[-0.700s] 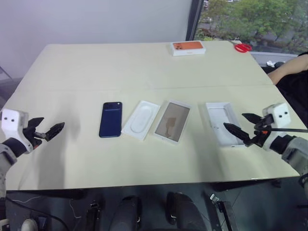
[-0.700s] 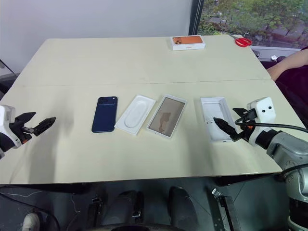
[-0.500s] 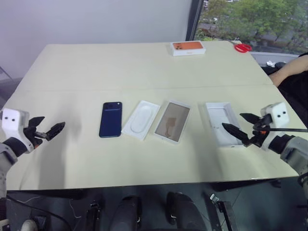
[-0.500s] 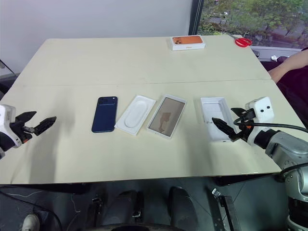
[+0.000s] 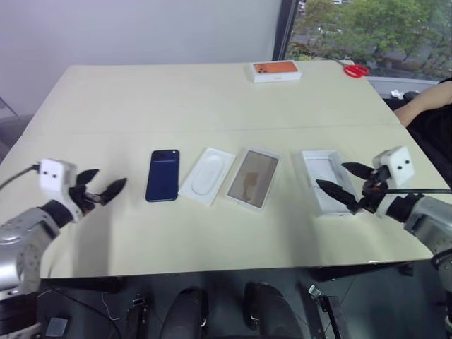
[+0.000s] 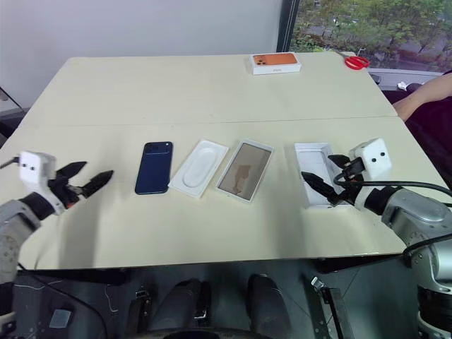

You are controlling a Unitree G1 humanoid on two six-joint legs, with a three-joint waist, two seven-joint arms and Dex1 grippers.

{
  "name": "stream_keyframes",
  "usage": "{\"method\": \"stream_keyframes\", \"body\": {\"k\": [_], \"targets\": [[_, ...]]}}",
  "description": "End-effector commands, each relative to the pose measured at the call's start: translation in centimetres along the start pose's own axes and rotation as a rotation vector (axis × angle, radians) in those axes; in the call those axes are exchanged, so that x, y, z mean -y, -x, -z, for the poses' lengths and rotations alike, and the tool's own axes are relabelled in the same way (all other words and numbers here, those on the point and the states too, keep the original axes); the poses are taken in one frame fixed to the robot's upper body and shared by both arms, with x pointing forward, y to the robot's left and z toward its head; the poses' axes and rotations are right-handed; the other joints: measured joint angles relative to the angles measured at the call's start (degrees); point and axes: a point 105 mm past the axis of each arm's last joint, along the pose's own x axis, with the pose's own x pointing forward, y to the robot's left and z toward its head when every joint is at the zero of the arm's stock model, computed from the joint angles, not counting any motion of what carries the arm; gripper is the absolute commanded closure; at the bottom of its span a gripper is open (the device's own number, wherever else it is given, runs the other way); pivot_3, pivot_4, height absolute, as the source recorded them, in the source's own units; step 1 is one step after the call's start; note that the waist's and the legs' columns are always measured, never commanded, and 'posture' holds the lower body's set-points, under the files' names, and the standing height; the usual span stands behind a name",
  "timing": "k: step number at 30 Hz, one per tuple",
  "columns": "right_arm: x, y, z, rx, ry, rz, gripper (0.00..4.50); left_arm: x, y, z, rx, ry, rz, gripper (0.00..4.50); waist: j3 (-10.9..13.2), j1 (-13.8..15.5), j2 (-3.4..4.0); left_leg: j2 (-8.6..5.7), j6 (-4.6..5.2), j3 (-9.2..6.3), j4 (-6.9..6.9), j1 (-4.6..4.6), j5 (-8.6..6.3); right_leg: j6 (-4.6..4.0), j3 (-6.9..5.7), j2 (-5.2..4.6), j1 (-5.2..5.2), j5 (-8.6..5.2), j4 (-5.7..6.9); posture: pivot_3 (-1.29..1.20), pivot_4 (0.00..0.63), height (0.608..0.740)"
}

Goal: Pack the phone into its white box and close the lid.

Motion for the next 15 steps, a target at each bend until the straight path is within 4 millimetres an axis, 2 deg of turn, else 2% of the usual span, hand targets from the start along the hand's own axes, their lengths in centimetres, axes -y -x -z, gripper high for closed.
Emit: {"method": "stream_keyframes", "body": {"k": [1,5,9,12,15], "targets": [[-1.5,-0.4,-1.6,0.041,0.063,-0.067,0.0,1.7,-1.0,-2.0,0.041,-0.023,0.062,0.02,0.0,0.0,-0.01,0.0,0.0,-0.01,0.0,0.0,0.0,0.02,-0.01,0.03,0.0,0.01,0.01,0.0,0.15,0.74],[-2.4,-1.0,-2.0,0.059,0.076,-0.096,0.0,2.9,-2.3,-2.0,0.006,-0.022,0.095,0.02,0.0,0.0,0.0,-0.02,0.02,0.0,0.01,0.02,0.01,0.16,-0.02,0.08,0.03,0.08,0.02,0.0,0.15,0.74],[-5.4,-2.3,-3.2,0.117,0.084,-0.19,0.0,5.3,-4.8,-3.3,-0.02,-0.022,0.159,0.02,0.0,0.3,-0.05,-0.04,0.03,-0.01,0.12,0.02,0.02,0.22,-0.04,0.17,0.08,0.11,0.11,0.0,0.15,0.74],[-7.6,-3.0,-3.8,0.146,0.089,-0.253,0.0,7.0,-7.3,-3.8,-0.139,-0.056,0.187,0.02,0.0,0.8,-0.1,-0.06,0.03,-0.04,0.15,0.04,0.02,0.32,-0.04,0.41,0.08,0.15,0.26,0.0,0.15,0.74],[-8.2,-3.2,-4.0,0.156,0.087,-0.272,0.0,8.4,-8.6,-3.7,-0.27,0.016,0.251,0.02,0.0,1.2,-0.11,-0.07,0.03,-0.06,0.17,0.05,0.02,0.38,-0.07,0.47,0.06,0.17,0.36,0.0,0.15,0.74]]}}
